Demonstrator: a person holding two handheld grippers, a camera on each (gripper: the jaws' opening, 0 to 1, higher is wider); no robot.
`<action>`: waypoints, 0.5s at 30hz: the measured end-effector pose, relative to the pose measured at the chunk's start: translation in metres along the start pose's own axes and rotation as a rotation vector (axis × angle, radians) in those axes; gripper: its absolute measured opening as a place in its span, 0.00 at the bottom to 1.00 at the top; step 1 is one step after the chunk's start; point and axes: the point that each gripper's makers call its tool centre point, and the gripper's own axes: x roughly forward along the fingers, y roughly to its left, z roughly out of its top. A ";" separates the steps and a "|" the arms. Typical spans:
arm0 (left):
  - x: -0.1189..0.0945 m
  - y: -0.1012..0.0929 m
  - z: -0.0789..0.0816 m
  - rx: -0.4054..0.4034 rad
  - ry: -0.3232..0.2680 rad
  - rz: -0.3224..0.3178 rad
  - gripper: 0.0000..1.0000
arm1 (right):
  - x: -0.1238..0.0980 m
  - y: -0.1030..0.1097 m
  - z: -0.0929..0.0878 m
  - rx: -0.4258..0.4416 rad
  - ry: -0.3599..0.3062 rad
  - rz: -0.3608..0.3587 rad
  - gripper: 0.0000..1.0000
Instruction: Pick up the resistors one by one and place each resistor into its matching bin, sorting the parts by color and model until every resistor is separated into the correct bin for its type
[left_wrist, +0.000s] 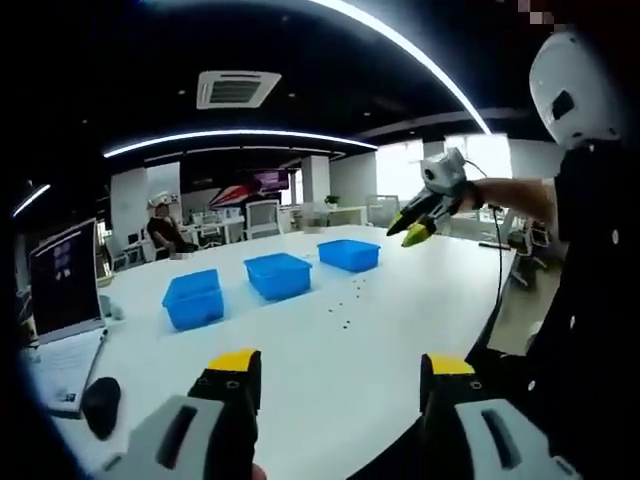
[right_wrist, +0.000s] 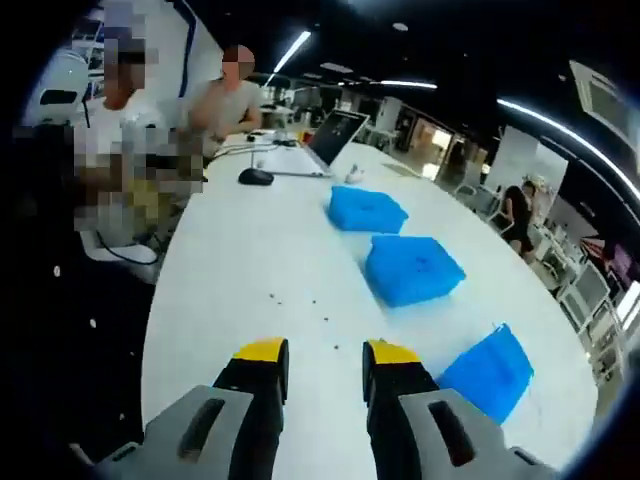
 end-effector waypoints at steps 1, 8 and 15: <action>0.000 0.000 -0.001 -0.002 0.002 -0.002 0.65 | 0.003 0.000 0.001 -0.020 0.009 0.020 0.31; 0.002 -0.004 -0.003 -0.019 0.011 -0.011 0.65 | 0.026 -0.005 -0.007 -0.150 0.119 0.105 0.31; 0.005 -0.007 -0.004 -0.027 0.015 -0.015 0.65 | 0.059 0.006 -0.021 -0.350 0.234 0.246 0.28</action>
